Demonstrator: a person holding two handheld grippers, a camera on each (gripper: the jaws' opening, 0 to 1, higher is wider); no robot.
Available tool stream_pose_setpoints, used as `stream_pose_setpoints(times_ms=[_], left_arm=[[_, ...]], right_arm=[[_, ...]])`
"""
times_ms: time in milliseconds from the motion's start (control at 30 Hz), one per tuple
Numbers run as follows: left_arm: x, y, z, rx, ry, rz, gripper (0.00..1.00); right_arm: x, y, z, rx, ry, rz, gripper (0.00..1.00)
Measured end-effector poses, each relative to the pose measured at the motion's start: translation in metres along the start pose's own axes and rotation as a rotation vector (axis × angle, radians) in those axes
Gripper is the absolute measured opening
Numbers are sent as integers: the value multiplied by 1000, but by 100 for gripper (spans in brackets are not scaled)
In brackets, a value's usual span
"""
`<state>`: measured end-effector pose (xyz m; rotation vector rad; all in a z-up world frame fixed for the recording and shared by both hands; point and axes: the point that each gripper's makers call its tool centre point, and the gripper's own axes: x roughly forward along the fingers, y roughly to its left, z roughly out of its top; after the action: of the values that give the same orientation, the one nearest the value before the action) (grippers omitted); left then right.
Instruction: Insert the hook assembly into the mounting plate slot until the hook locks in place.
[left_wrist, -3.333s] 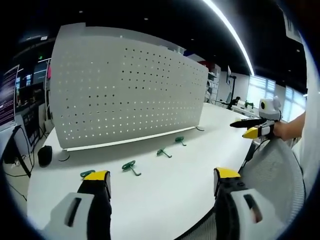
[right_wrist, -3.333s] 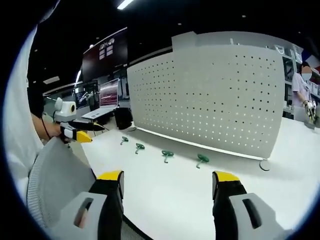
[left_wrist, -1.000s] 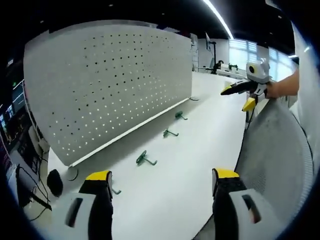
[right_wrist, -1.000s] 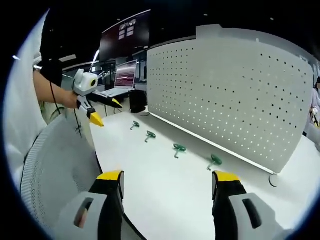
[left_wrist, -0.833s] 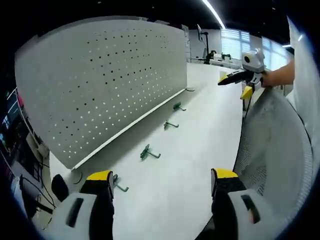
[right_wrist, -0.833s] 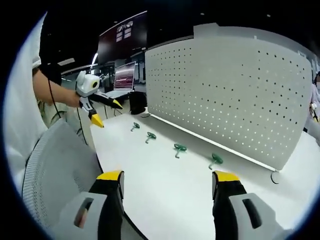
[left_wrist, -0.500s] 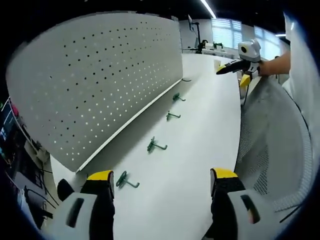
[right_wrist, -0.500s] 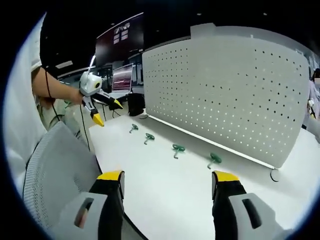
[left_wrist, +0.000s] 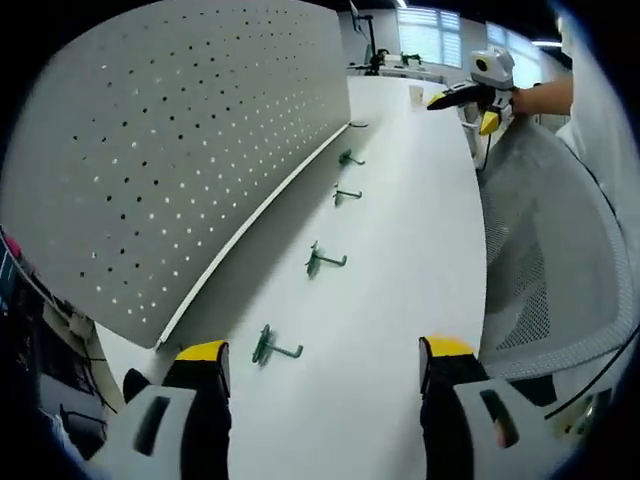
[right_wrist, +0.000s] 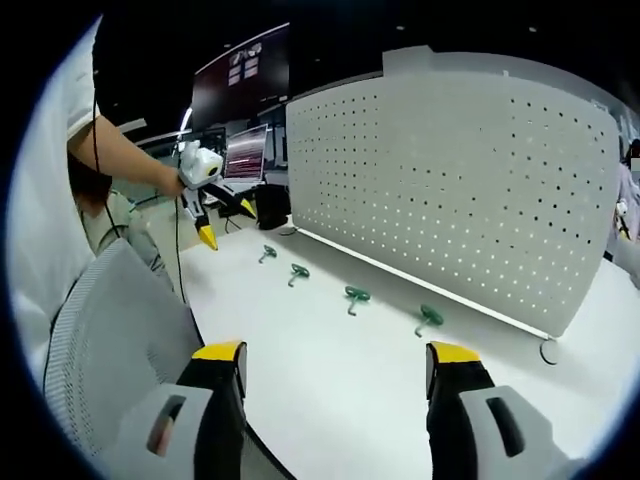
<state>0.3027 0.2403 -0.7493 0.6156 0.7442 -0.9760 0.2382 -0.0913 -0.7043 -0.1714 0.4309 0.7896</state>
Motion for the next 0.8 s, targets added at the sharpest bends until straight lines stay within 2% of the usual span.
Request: stream_pose_setpoints(times_ms=[600, 667, 800], left_arm=[[19, 19, -16, 98, 113, -94, 77], [22, 22, -21, 130, 140, -100, 76], [27, 29, -27, 131, 163, -109, 75]], right_arm=[[0, -2, -3, -3, 9, -7, 73], [0, -2, -3, -1, 10, -7, 73], [0, -3, -4, 0, 16, -9, 72]])
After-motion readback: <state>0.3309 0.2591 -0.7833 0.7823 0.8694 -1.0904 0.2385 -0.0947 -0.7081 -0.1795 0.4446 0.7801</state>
